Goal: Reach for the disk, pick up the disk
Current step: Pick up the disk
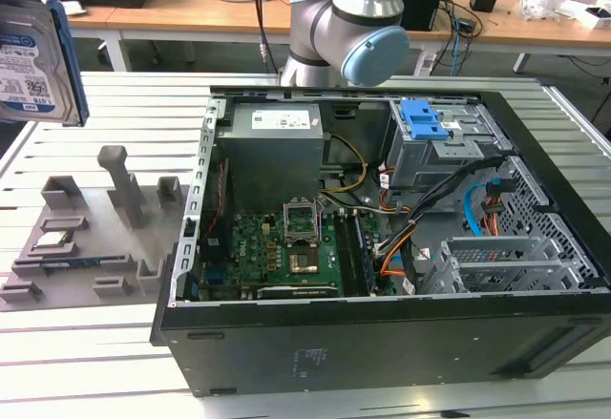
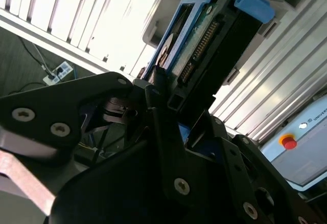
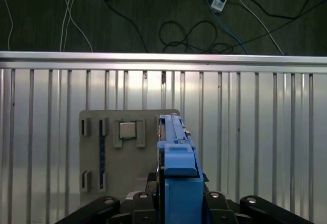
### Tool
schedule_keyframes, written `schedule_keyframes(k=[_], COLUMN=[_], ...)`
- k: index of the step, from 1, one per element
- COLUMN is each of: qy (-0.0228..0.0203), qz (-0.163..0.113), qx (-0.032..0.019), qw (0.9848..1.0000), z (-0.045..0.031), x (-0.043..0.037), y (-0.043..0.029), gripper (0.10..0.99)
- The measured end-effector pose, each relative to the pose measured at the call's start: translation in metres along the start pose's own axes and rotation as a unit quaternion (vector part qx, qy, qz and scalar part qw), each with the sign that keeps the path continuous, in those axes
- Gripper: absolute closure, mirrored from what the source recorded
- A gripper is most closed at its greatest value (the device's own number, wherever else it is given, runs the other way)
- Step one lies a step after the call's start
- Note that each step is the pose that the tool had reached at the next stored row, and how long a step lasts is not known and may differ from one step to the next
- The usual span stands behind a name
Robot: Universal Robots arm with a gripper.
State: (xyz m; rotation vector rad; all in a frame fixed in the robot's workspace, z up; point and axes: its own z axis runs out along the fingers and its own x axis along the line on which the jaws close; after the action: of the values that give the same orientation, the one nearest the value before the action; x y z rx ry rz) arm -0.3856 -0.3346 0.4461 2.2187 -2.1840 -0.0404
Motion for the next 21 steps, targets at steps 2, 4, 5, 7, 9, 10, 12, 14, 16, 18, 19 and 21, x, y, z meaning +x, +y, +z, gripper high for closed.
schedule_keyframes(k=[2, 4, 5, 7, 9, 10, 12, 14, 16, 18, 19, 21], qy=[0.0000, 0.0000, 0.0000, 0.0000, 0.0000, 0.0000, 0.0000, 0.0000, 0.0000, 0.0000, 0.0000, 0.0000], qz=[0.000, 0.000, 0.000, 0.000, 0.000, 0.000, 0.000, 0.000, 0.000, 0.000, 0.000, 0.000], qx=[-0.0001, -0.0001, -0.0001, -0.0001, -0.0001, 0.0000, 0.0000, 0.0000, -0.0001, -0.0001, -0.0001, -0.0001], qw=[1.0000, 1.0000, 1.0000, 1.0000, 1.0000, 1.0000, 1.0000, 1.0000, 1.0000, 1.0000, 1.0000, 1.0000], z=[-0.0056, -0.0092, -0.0113, -0.0152, -0.0184, -0.0199, -0.0231, -0.0428, -0.0497, -0.0539, -0.0558, -0.0613], x=[0.0000, 0.0000, 0.0000, 0.0000, 0.0000, 0.0000, 0.0000, 0.0000, 0.0000, 0.0000, 0.0000, 0.0001], y=[0.0002, 0.0004, 0.0004, 0.0006, 0.0007, 0.0008, 0.0009, 0.0016, 0.0019, 0.0020, 0.0021, 0.0023], gripper=[0.722, 0.722, 0.722, 0.722, 0.722, 0.722, 0.722, 0.722, 0.722, 0.722, 0.722, 0.722])
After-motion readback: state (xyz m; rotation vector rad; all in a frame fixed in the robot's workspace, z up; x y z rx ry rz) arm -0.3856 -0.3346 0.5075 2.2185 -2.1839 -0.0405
